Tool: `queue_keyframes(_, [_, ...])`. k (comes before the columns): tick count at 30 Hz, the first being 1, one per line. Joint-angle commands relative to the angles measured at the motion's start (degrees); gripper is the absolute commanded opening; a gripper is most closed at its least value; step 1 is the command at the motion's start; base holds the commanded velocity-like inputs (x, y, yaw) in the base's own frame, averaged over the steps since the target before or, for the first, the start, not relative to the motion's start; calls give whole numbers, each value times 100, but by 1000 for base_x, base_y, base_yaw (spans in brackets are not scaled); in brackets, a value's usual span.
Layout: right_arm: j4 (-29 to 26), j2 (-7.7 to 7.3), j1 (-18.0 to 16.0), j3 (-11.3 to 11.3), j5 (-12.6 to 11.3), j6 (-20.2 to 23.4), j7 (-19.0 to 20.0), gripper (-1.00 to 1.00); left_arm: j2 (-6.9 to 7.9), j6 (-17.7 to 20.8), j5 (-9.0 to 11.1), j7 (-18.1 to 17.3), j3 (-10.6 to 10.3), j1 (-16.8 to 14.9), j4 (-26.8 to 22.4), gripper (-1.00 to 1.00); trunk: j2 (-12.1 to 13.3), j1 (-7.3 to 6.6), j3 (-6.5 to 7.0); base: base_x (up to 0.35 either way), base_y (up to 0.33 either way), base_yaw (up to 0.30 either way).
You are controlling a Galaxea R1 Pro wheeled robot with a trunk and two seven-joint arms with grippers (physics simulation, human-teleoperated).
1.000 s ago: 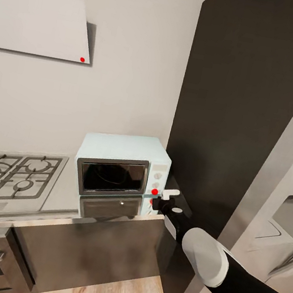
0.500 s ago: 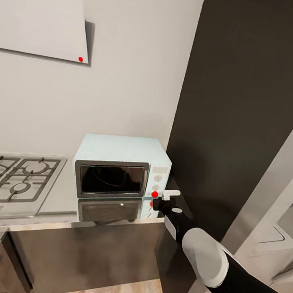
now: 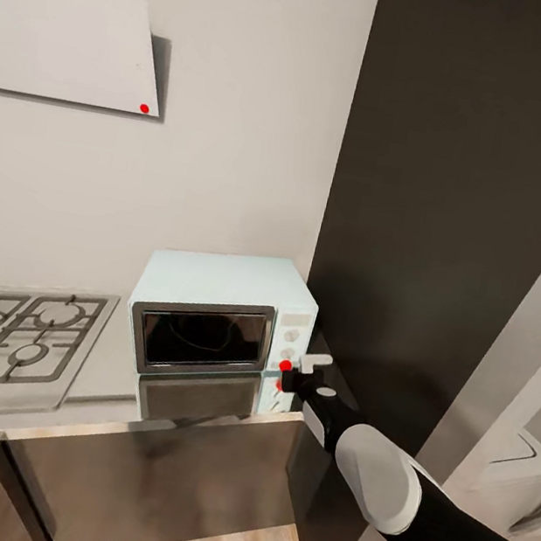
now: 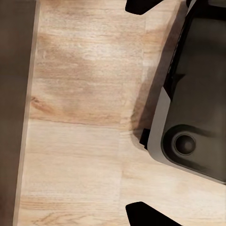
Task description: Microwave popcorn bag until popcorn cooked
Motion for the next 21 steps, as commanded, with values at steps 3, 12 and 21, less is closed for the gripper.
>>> queue_keyframes(3, [0, 2, 14, -48, 45, 16, 9, -100, -5, -3, 5, -2, 15, 0, -10, 100, -10, 3, -10, 132, 0, 0])
queue_keyframes(12, [3, 2, 54, -48, 47, 21, 14, -100, -5, -6, 5, -3, 15, 1, -10, 100, -10, 3, -10, 70, 0, 0])
queue_keyframes(21, [1, 2, 54, -48, 47, 21, 18, -100, -5, -4, 0, -2, 15, 1, -10, 100, -10, 3, -10, 77, 0, 0])
